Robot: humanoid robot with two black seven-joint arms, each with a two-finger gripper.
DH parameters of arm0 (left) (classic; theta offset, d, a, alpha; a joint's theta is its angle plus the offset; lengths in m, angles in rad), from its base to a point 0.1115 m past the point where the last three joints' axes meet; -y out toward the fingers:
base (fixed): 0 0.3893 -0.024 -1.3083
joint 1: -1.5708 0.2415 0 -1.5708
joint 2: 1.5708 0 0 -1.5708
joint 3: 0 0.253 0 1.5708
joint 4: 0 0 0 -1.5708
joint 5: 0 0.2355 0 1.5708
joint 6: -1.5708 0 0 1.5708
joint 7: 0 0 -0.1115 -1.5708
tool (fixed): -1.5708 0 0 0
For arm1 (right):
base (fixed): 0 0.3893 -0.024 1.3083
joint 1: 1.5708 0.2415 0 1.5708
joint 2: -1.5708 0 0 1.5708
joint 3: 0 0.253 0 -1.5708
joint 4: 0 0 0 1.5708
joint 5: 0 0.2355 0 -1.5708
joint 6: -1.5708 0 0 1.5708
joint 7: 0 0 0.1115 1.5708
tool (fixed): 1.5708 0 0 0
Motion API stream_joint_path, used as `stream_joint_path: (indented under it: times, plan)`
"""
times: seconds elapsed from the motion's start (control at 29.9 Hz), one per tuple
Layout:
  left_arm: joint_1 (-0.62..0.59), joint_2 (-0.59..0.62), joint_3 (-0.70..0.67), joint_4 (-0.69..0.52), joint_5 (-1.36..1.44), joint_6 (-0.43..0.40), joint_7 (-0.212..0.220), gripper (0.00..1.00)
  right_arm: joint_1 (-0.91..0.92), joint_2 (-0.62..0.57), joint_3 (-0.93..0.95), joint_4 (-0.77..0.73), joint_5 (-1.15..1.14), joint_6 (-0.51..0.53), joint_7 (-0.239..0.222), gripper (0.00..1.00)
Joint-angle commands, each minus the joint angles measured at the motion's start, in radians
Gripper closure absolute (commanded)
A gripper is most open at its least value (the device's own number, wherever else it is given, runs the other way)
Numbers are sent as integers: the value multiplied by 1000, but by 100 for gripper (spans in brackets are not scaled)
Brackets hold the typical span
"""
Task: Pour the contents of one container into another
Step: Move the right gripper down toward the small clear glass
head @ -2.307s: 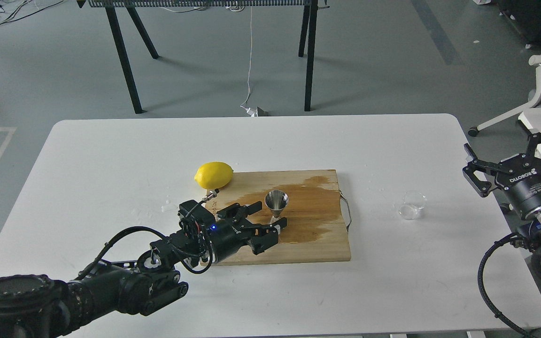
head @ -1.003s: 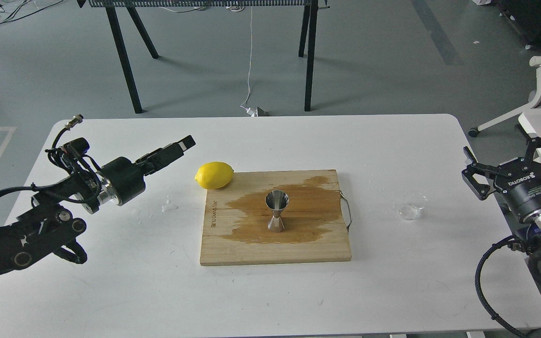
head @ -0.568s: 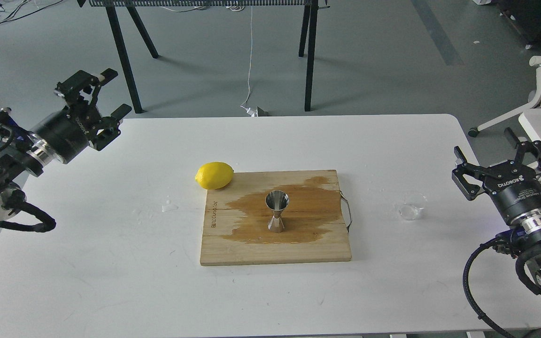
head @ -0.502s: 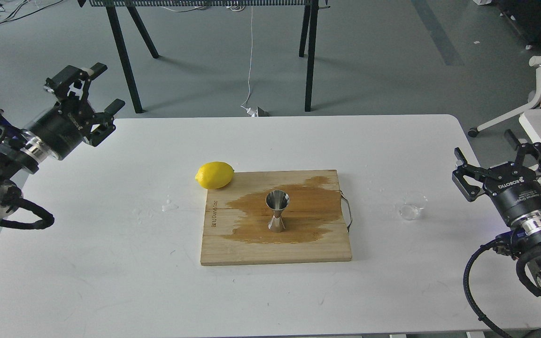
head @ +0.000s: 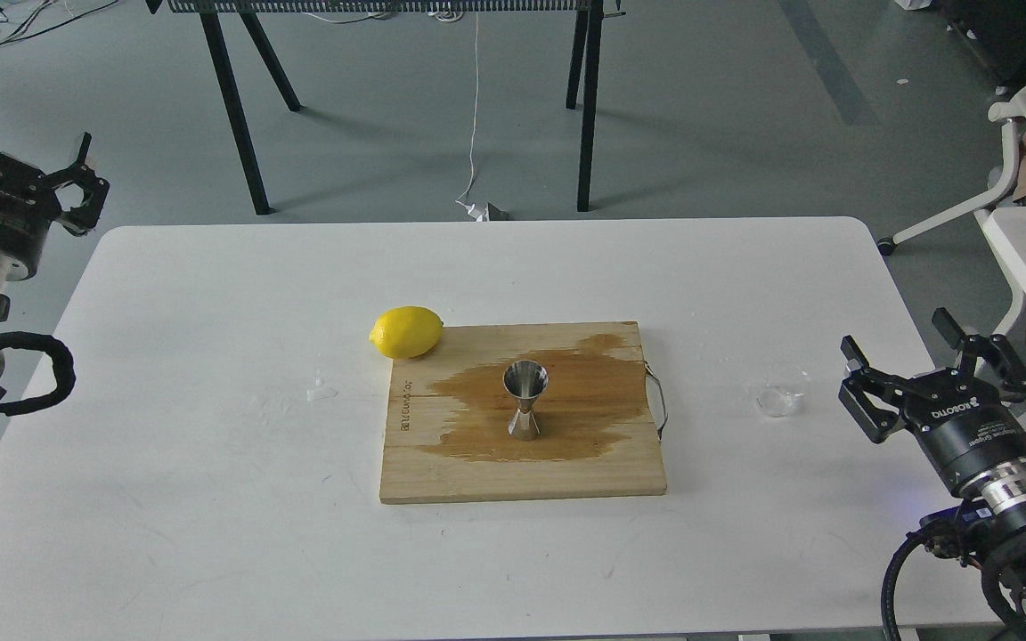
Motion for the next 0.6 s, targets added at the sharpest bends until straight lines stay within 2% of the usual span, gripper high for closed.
stream_joint_path:
  times: [0.0, 0.1, 0.27, 0.4, 0.57]
  plan:
    - [5, 10, 0, 5, -70, 0, 0, 8, -23, 0, 6, 41, 24, -182, 0, 1]
    - [9, 11, 2, 5, -91, 0, 0, 8, -21, 2, 15, 41, 30, -320, 0, 1]
    - [29, 2, 22, 7, -84, 0, 0, 8, 17, 2, 21, 32, 29, -484, -9, 1]
    - [35, -1, 78, 13, -79, 0, 0, 8, 48, 3, 13, 24, 23, -532, -34, 1]
    - [26, 5, 157, 16, -55, 0, 0, 8, 74, 9, 7, 10, 21, -534, -34, 1]
